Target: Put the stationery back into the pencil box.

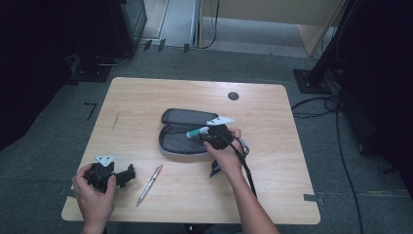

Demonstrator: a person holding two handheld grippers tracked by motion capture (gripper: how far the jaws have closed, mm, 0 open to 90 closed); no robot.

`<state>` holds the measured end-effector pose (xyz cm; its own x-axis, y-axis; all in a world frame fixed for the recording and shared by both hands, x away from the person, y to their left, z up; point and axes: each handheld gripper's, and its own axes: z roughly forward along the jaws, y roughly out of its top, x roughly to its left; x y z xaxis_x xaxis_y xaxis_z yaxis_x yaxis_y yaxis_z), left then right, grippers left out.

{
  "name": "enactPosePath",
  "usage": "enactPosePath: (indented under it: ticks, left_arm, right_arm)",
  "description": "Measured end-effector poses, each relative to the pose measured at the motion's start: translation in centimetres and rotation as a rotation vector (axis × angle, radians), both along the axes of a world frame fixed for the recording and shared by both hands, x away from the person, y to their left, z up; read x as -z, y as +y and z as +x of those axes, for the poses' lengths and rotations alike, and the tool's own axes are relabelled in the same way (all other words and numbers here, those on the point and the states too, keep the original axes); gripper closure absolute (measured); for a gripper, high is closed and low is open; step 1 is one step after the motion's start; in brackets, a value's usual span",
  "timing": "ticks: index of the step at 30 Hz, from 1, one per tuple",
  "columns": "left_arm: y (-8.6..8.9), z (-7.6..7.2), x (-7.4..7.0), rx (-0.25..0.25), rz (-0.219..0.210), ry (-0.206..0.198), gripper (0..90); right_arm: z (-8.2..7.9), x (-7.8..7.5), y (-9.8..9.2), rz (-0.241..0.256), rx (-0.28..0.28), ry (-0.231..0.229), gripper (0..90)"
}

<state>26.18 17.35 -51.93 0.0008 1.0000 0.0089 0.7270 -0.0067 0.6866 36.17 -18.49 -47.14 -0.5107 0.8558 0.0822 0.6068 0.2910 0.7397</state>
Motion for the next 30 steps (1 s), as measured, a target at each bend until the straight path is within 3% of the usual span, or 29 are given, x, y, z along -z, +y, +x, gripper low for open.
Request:
enactPosePath:
  ticks: [5, 10, 13, 19, 23, 26, 30]
  left_arm:
    - [0.0, 0.0, 0.0, 0.000, 0.000, 0.000, 0.0]
    - [0.0, 0.0, 0.0, 0.000, 0.000, 0.000, 0.0]
    - [0.0, 0.0, 0.0, 0.000, 0.000, 0.000, 0.0]
    - [0.0, 0.0, 0.0, 0.000, 0.000, 0.000, 0.0]
    - [0.0, 0.0, 0.0, 0.000, 0.000, 0.000, 0.0]
    - [0.0, 0.0, 0.0, -0.001, -0.002, -0.002, 0.0]
    - [0.0, 0.0, 0.0, -0.002, -0.002, -0.003, 0.0]
  right_arm:
    - [0.0, 0.5, -0.4, -0.042, 0.001, 0.005, 52.7]
    - [0.0, 0.5, -0.2, -0.096, 0.008, -0.032, 53.7]
    - [-0.1, 0.7, 0.0, -0.123, 0.004, -0.031, 50.9]
    - [-1.0, 0.5, 0.1, -0.109, -0.012, -0.042, 43.0]
    - [-2.0, 0.1, -0.4, -0.067, -0.005, -0.037, 38.6]
    - [-2.6, 0.0, -0.6, -0.083, 0.000, -0.044, 34.4]
    - [-3.5, -0.4, -1.1, -0.037, 0.014, -0.049, 31.2]
